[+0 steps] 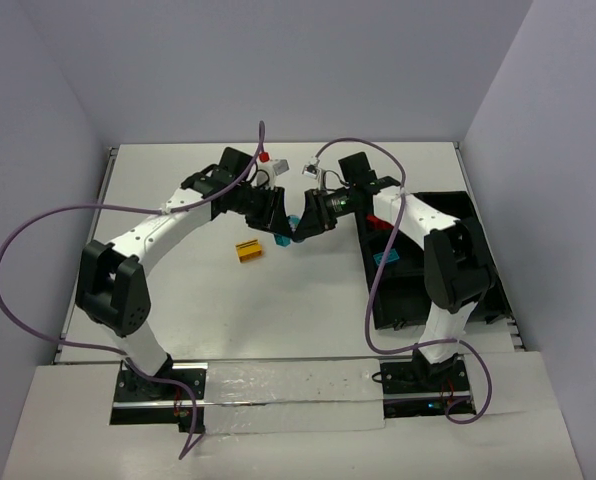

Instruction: Sort the legos into containers by color

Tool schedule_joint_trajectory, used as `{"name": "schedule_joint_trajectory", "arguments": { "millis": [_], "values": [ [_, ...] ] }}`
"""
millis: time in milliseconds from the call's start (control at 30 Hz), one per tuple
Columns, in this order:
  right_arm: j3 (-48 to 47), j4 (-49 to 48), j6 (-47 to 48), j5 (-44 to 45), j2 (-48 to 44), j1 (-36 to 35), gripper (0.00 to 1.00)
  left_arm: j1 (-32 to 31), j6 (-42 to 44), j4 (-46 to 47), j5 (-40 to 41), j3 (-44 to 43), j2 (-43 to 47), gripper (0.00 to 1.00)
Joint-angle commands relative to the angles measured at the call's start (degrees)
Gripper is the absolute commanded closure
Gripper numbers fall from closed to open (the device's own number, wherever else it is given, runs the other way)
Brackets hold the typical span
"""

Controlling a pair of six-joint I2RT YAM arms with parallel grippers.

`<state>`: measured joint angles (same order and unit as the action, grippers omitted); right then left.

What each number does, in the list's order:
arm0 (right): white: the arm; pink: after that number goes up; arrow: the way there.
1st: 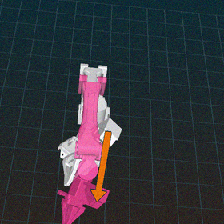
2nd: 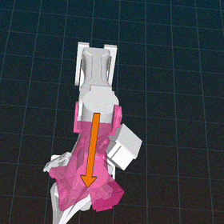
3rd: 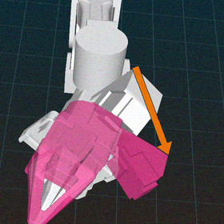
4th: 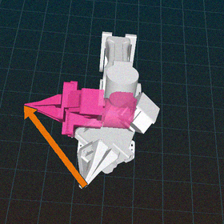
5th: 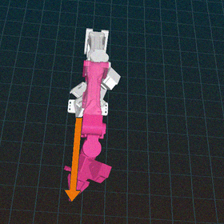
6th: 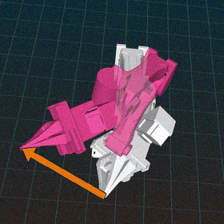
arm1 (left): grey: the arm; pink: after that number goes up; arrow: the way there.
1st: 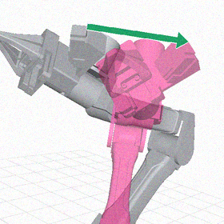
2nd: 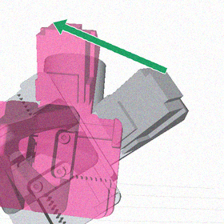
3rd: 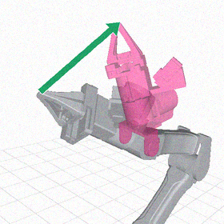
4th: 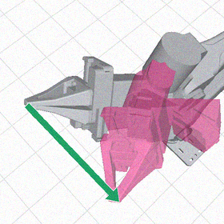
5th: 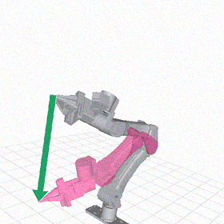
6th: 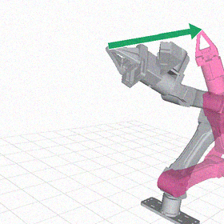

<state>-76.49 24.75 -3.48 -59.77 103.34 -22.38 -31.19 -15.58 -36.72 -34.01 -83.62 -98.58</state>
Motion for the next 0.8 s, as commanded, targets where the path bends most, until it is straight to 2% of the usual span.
{"name": "schedule_joint_trajectory", "arguments": {
  "millis": [0, 33, 200, 567, 767],
  "values": [
    [-1.69, -5.48, -2.14, 0.25, -1.33, -3.39, 0.87, -3.79, -3.92, 8.76, -2.43, 2.12, 4.9, 1.0],
    [-1.42, -5.4, -2.16, 0.2, -1.51, -3.45, 0.94, -3.79, -3.81, 8.69, -2.69, 2.82, 4.97, 1.0],
    [1.36, -6.64, -2.33, 0.27, -3.84, -3.38, 0.99, -3.79, -3.14, 8.25, -3.0, 3.55, 5.6, 1.0],
    [7.81, -13.58, -9.08, 10.98, -9.94, -1.62, 1.0, -2.47, -0.97, 5.58, -1.94, 3.11, 6.03, 1.0],
    [11.73, -13.56, -14.83, 21.49, -14.6, 2.04, 1.0, -2.38, -1.16, 5.21, -1.83, 3.04, 7.16, 1.0]
  ]
}}
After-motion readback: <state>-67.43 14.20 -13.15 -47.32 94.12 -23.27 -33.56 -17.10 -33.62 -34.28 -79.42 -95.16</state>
